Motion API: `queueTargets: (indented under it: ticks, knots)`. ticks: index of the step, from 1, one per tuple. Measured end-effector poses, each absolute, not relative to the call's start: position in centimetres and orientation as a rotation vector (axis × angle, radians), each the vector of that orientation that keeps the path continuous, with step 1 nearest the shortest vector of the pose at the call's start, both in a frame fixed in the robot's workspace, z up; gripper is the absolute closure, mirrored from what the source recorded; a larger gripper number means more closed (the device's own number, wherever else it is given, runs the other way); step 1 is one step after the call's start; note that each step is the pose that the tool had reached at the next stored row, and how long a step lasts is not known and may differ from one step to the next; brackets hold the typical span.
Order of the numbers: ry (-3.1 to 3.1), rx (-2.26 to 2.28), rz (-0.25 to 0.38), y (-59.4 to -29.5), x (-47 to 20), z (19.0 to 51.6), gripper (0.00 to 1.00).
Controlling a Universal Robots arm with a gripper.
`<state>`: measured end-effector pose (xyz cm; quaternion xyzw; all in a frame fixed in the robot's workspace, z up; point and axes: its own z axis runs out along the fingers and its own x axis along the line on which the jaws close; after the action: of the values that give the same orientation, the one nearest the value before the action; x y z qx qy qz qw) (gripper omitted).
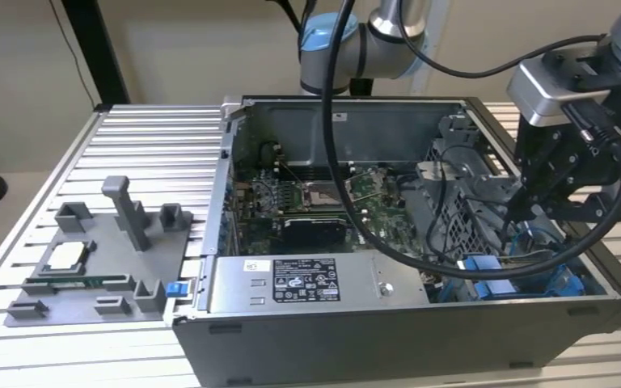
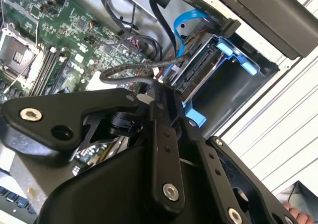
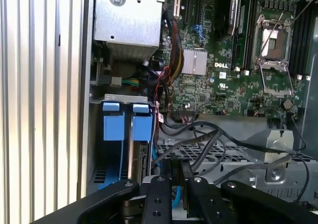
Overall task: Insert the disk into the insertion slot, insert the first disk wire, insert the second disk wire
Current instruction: 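Insert the first disk wire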
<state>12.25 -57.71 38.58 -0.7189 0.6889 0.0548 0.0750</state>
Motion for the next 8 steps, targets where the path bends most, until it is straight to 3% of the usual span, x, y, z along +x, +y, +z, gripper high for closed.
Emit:
queueTargets:
  ticks: [8]
  knots:
    - [2.067,-2.156,0.165,-59.1,13.4,38.3,1.0]
